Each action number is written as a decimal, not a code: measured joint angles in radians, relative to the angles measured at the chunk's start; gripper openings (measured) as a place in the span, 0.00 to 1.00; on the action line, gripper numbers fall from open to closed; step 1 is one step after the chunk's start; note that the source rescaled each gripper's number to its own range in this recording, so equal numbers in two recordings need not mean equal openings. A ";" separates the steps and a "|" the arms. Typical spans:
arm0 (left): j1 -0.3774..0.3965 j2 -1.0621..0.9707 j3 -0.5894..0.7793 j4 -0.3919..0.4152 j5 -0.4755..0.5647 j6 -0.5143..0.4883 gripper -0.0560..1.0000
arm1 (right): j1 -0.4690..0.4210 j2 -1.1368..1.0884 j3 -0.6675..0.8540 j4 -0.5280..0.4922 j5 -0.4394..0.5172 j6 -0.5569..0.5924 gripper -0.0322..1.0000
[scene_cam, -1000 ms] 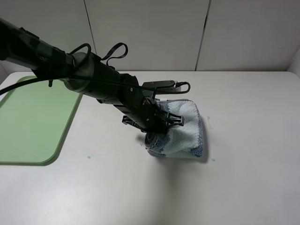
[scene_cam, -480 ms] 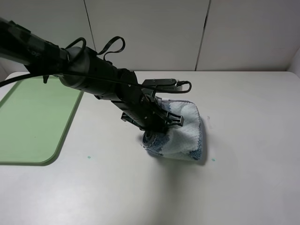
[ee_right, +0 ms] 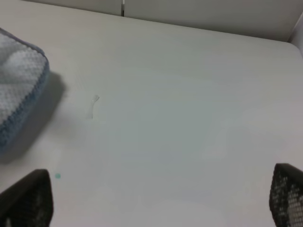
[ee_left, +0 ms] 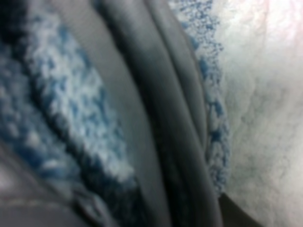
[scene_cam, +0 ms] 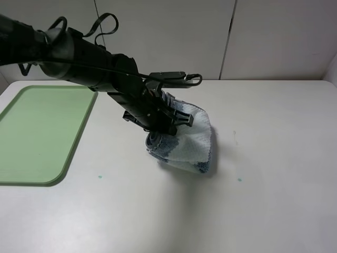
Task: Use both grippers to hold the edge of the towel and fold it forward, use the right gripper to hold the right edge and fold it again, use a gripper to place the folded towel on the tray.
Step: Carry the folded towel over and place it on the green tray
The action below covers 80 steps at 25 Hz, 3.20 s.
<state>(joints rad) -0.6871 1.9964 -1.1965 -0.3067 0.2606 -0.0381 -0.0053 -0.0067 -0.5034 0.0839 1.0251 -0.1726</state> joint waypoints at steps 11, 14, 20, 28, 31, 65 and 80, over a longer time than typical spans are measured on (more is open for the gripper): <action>0.110 -0.101 0.062 0.060 0.066 0.000 0.21 | 0.000 0.000 0.000 0.002 0.000 0.000 1.00; 0.156 -0.140 0.102 0.076 0.067 0.000 0.21 | 0.000 0.000 0.000 0.003 0.000 0.000 1.00; 0.241 -0.210 0.178 0.107 0.073 0.000 0.21 | 0.000 0.000 0.000 0.003 0.000 0.000 1.00; 0.359 -0.285 0.247 0.142 0.103 0.000 0.21 | 0.000 0.000 0.000 0.003 0.000 0.000 1.00; 0.403 -0.305 0.259 0.164 0.120 0.000 0.21 | 0.000 0.000 0.000 0.003 0.000 0.000 1.00; 0.777 -0.338 0.289 0.436 0.125 0.000 0.21 | 0.000 0.000 0.000 0.004 0.000 0.000 1.00; 0.779 -0.221 0.289 0.475 0.100 0.000 0.21 | 0.000 0.000 0.000 0.005 0.000 0.000 1.00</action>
<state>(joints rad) 0.0915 1.7752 -0.9080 0.1683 0.3605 -0.0381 -0.0053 -0.0067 -0.5034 0.0889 1.0251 -0.1726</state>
